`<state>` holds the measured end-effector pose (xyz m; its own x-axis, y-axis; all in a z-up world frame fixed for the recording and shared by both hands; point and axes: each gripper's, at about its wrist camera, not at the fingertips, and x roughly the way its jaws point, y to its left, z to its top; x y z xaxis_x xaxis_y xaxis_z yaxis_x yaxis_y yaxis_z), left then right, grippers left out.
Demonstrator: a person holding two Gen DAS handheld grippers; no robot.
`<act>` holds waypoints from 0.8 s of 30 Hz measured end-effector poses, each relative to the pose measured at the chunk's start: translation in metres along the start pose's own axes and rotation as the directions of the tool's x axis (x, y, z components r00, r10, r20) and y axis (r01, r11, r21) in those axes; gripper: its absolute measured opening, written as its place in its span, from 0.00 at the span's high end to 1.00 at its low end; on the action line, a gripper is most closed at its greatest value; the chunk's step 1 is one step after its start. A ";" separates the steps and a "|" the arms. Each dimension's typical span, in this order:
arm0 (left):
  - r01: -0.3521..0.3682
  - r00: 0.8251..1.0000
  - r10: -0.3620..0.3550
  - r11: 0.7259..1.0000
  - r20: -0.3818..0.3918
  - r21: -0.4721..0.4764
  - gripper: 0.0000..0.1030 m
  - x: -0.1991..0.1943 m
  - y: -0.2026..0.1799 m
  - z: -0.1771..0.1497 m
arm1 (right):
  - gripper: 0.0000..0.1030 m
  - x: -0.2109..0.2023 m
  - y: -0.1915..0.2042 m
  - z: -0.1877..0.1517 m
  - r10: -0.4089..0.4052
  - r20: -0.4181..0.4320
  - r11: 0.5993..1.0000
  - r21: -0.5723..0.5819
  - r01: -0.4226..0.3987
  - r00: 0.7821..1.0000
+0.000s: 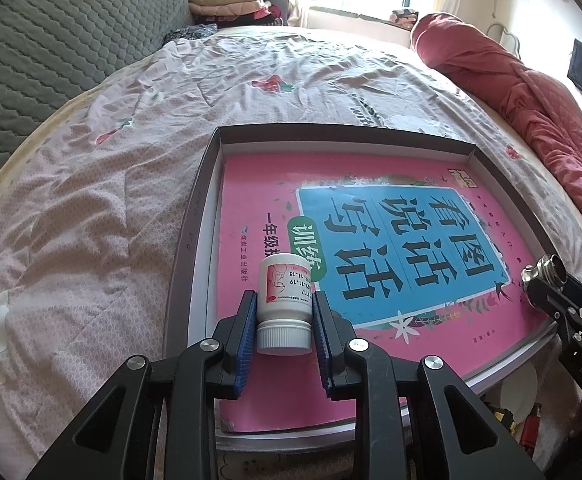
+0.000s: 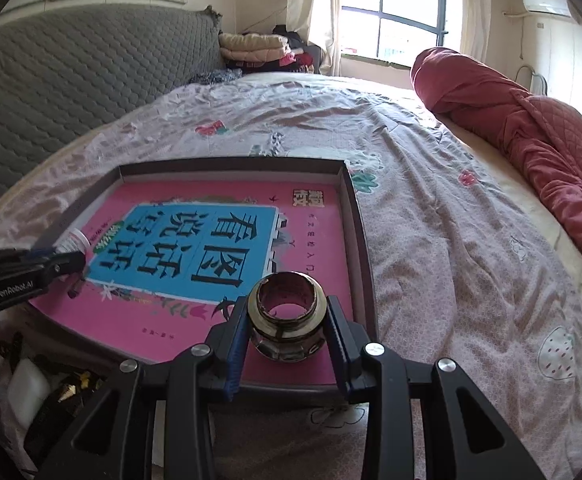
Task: Organize rigid objects
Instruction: 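Lower the pill bottle onto the book with left tool while right tool sets the cylinder down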
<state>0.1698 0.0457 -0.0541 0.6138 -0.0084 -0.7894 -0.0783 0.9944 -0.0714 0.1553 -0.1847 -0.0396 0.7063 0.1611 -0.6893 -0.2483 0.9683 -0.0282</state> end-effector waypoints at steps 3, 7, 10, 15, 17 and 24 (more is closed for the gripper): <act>-0.001 1.000 0.001 1.000 -0.003 0.006 0.74 0.000 -0.001 0.000 | 0.64 0.002 -0.001 0.001 0.003 -0.012 1.000 0.001 -0.003 1.000; 0.000 1.000 0.000 1.000 -0.005 0.006 0.74 0.000 -0.001 0.000 | 0.64 0.002 -0.003 0.000 0.009 -0.008 1.000 0.003 -0.009 1.000; 0.005 1.000 -0.005 1.000 -0.006 -0.001 0.74 0.000 -0.001 0.000 | 0.64 0.002 -0.003 -0.002 0.006 -0.001 1.000 0.003 -0.006 1.000; 0.007 1.000 -0.007 1.000 -0.007 -0.002 0.73 -0.001 0.000 0.000 | 0.64 0.002 -0.001 -0.002 0.004 0.004 1.000 0.002 -0.004 1.000; 0.006 1.000 -0.006 1.000 -0.006 -0.001 0.73 -0.001 0.000 0.000 | 0.64 0.001 -0.002 -0.003 0.007 0.008 1.000 0.005 -0.007 1.000; 0.008 1.000 -0.008 1.000 -0.008 -0.004 0.73 -0.001 0.000 0.001 | 0.64 -0.002 -0.007 -0.002 0.025 0.023 0.999 0.028 -0.026 0.999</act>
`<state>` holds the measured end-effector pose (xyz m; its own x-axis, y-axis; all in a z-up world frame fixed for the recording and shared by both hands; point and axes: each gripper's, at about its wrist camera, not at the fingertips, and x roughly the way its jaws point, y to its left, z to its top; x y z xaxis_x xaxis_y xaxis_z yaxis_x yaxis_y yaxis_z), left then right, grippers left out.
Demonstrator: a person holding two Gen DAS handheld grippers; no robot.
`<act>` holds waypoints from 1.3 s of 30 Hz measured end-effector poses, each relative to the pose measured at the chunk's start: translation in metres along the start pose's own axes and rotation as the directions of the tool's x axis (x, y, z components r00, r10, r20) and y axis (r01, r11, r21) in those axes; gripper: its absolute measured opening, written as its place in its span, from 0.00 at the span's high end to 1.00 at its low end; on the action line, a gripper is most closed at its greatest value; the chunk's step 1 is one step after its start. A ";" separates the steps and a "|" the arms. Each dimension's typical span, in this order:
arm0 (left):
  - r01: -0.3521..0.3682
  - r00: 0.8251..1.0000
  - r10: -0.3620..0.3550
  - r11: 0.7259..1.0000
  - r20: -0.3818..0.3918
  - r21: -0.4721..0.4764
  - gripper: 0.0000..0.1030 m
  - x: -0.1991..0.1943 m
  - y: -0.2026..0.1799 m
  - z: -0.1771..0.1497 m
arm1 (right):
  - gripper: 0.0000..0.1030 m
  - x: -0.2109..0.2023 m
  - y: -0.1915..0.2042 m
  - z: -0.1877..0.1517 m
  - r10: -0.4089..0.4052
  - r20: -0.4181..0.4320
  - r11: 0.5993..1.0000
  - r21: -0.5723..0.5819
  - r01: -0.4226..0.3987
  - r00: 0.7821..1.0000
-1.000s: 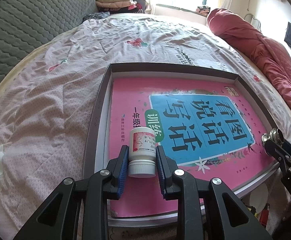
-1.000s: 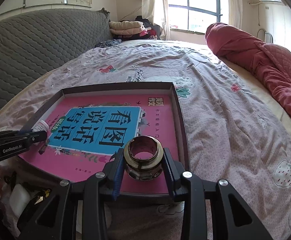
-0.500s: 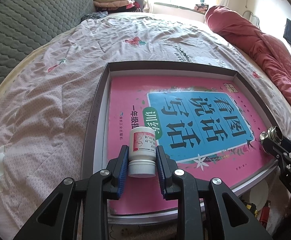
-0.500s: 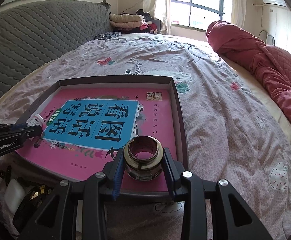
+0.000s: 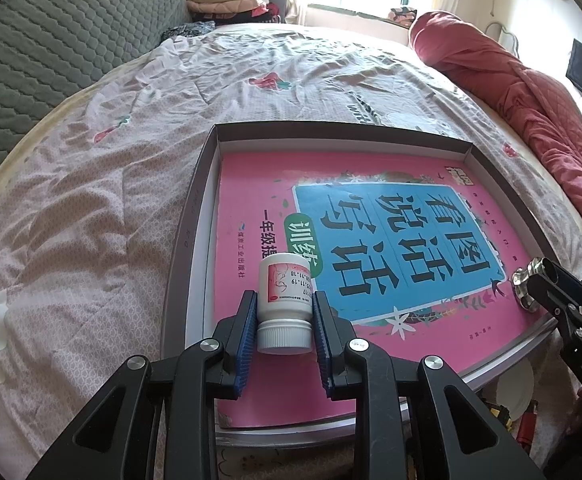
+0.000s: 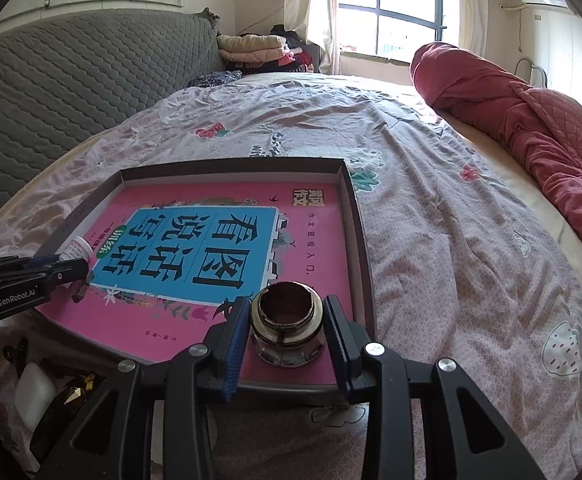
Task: Organize rigid objects
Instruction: 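Lower the pill bottle onto the book with left tool while right tool sets the cylinder down, then open and withdraw left tool from the tray while right tool withdraws too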
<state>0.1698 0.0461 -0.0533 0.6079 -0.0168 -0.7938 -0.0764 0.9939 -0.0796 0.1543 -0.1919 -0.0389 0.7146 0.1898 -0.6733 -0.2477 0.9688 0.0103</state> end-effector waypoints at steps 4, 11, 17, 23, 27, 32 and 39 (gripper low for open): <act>-0.003 1.000 0.003 1.000 -0.003 0.002 0.73 0.000 -0.003 -0.001 | 0.60 -0.003 -0.002 -0.001 -0.008 0.018 1.000 -0.001 0.008 1.000; -0.001 1.000 0.001 1.000 -0.009 0.013 0.70 -0.003 -0.006 -0.003 | 0.53 -0.009 -0.006 -0.002 -0.009 0.043 1.000 0.020 0.008 0.999; -0.013 1.000 0.013 1.000 -0.014 0.003 0.53 -0.005 -0.002 -0.004 | 0.52 -0.014 -0.009 0.000 -0.004 0.061 0.999 0.034 0.002 0.998; -0.014 1.000 0.014 1.000 0.006 -0.012 0.46 -0.013 0.005 -0.002 | 0.51 -0.018 -0.008 0.000 0.001 0.077 1.000 0.028 -0.003 0.997; -0.010 1.000 0.011 1.000 0.009 -0.016 0.46 -0.018 0.006 -0.002 | 0.51 -0.021 -0.009 0.000 -0.002 0.084 1.000 0.030 -0.001 0.996; -0.026 0.999 0.027 1.000 0.023 -0.009 0.44 -0.023 0.004 0.001 | 0.51 -0.024 -0.011 0.001 -0.007 0.093 0.999 0.040 0.004 0.996; -0.031 0.999 0.031 1.000 0.030 -0.001 0.44 -0.031 0.003 0.003 | 0.51 -0.029 -0.013 0.003 -0.010 0.110 0.999 0.049 0.004 0.994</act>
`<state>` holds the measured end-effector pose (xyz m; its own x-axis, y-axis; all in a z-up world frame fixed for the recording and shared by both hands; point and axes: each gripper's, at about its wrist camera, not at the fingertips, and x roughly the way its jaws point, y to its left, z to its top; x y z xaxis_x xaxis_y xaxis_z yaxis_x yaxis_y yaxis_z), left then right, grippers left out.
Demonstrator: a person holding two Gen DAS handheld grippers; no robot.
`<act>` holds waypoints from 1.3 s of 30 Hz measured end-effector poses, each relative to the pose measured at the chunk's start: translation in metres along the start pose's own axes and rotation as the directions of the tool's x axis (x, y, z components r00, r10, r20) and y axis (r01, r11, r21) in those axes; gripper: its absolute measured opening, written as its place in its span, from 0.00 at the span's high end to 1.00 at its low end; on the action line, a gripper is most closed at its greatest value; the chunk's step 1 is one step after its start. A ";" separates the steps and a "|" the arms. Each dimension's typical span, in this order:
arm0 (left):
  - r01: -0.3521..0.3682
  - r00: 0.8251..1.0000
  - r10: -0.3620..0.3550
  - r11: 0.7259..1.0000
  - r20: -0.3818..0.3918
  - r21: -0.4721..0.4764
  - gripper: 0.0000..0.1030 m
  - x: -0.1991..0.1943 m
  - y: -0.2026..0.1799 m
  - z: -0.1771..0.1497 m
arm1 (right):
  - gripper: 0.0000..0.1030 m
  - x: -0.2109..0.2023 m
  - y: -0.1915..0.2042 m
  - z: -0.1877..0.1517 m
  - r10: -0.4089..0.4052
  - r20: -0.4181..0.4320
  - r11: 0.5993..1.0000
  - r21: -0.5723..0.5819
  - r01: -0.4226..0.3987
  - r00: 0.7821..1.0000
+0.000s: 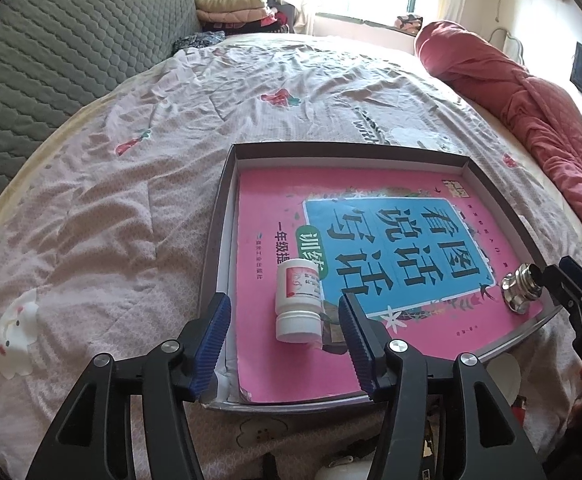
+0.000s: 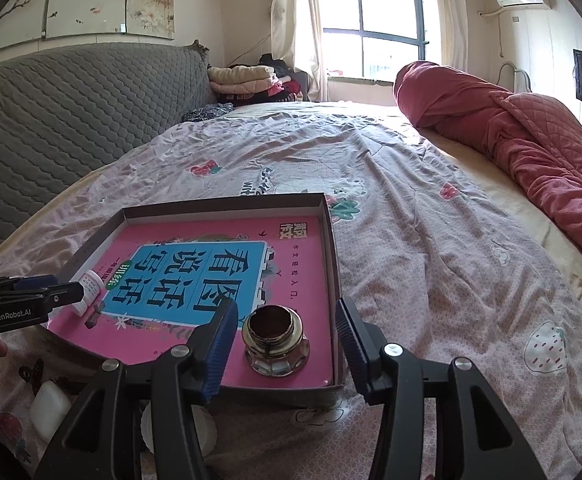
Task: Organize rigid objects
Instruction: 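Open and withdraw left tool from the tray while right tool withdraws too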
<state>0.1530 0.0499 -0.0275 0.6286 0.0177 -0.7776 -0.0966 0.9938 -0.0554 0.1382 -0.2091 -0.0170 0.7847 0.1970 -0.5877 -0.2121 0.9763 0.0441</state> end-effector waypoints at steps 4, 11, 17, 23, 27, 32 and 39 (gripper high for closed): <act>-0.001 1.000 0.000 1.000 0.008 0.009 0.41 -0.006 -0.002 0.000 | 0.51 -0.005 0.001 0.001 0.000 0.012 1.000 0.000 0.000 1.000; 0.005 1.000 -0.005 1.000 0.019 -0.003 0.35 -0.020 0.001 0.001 | 0.51 -0.014 0.001 0.002 0.000 0.026 1.000 0.005 0.000 1.000; 0.004 1.000 -0.004 1.000 0.027 -0.009 0.34 -0.034 0.006 0.001 | 0.51 -0.024 0.003 0.002 -0.003 0.038 1.000 0.010 0.002 0.999; 0.002 0.999 -0.001 1.000 0.049 -0.015 0.34 -0.055 0.013 0.002 | 0.51 -0.040 0.007 0.002 0.003 0.059 1.000 0.017 -0.004 0.998; -0.006 0.998 0.008 1.000 0.069 -0.023 0.34 -0.069 0.020 0.003 | 0.50 -0.050 0.010 0.003 0.002 0.077 1.000 0.014 -0.003 0.997; -0.008 0.996 0.010 1.000 0.087 -0.027 0.34 -0.084 0.024 0.004 | 0.50 -0.061 0.015 0.004 0.004 0.089 1.000 0.014 -0.006 0.996; -0.005 0.994 0.007 1.000 0.108 -0.019 0.34 -0.100 0.021 0.003 | 0.50 -0.077 0.018 0.001 0.010 0.098 1.000 0.009 -0.011 0.995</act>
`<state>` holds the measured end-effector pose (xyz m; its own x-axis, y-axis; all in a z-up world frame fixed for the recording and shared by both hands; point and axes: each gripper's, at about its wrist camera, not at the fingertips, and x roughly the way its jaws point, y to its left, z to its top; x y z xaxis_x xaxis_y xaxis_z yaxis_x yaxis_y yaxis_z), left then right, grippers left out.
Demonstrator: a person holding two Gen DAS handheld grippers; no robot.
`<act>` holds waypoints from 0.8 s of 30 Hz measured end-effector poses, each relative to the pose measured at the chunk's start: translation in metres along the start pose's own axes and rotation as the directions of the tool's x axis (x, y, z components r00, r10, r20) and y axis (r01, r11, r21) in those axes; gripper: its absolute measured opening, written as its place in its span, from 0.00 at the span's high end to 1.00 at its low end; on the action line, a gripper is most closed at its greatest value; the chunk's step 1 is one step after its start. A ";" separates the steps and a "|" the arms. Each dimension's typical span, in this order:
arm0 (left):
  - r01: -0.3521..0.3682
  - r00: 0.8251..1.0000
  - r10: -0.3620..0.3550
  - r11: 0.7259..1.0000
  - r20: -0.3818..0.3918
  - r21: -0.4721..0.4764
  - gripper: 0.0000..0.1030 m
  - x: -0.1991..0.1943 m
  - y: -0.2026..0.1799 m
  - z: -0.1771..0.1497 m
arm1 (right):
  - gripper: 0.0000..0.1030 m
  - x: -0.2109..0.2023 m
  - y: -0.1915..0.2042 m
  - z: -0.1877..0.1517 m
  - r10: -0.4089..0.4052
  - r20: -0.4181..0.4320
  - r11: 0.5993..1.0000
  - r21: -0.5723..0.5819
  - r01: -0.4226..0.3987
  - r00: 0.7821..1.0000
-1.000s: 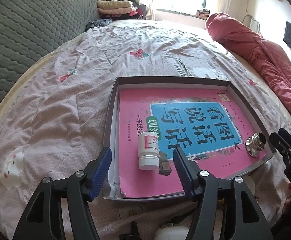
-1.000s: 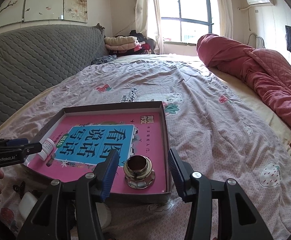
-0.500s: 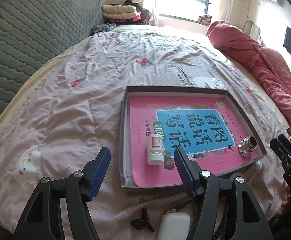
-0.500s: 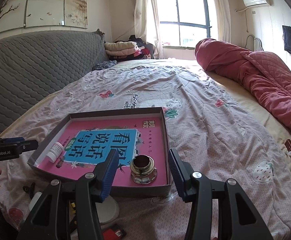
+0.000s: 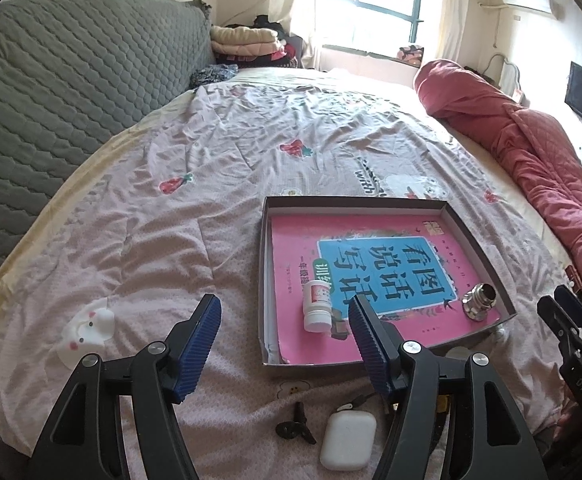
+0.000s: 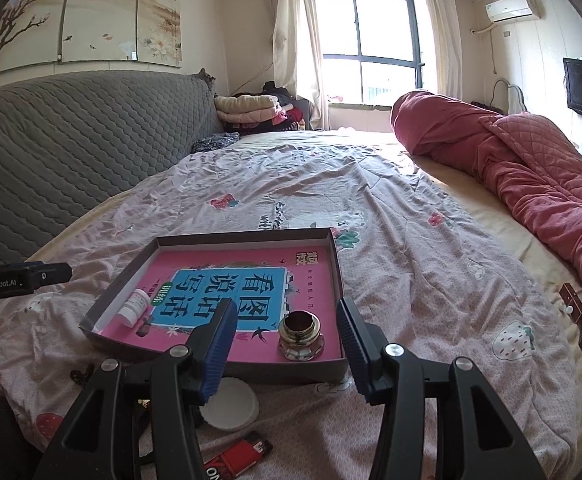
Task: Organize rigid objects
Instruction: 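Open and withdraw left tool from the tray while right tool withdraws too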
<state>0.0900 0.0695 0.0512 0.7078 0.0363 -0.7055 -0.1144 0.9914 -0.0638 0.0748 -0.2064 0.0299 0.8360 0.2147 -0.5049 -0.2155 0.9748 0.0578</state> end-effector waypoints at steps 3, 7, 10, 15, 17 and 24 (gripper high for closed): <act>0.004 1.000 -0.004 1.000 0.004 0.012 0.34 -0.007 -0.003 -0.001 | 0.50 -0.006 0.001 -0.001 -0.002 0.003 1.000 0.003 0.002 1.000; 0.013 1.000 -0.014 1.000 0.005 0.018 0.34 -0.014 -0.007 -0.003 | 0.50 -0.012 0.003 -0.001 -0.003 0.002 1.000 0.008 0.003 1.000; 0.019 1.000 -0.019 0.999 0.004 0.029 0.34 -0.018 -0.009 -0.005 | 0.50 -0.016 0.005 -0.001 -0.004 0.004 1.000 0.008 0.004 1.000; 0.023 1.000 -0.023 0.999 0.008 0.031 0.34 -0.026 -0.010 -0.005 | 0.50 -0.023 0.009 -0.003 -0.006 -0.003 1.000 0.003 0.006 1.000; 0.024 1.000 -0.024 0.999 0.007 0.030 0.34 -0.028 -0.009 -0.005 | 0.50 -0.024 0.009 -0.004 -0.008 -0.009 1.000 0.004 0.008 1.000; 0.038 0.999 -0.038 0.999 -0.010 0.034 0.34 -0.032 -0.011 -0.013 | 0.50 -0.032 0.009 -0.011 -0.016 -0.044 1.000 0.020 0.017 0.999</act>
<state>0.0599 0.0554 0.0658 0.7048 -0.0024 -0.7094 -0.0635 0.9958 -0.0665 0.0408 -0.2050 0.0373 0.8164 0.1963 -0.5431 -0.1915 0.9793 0.0661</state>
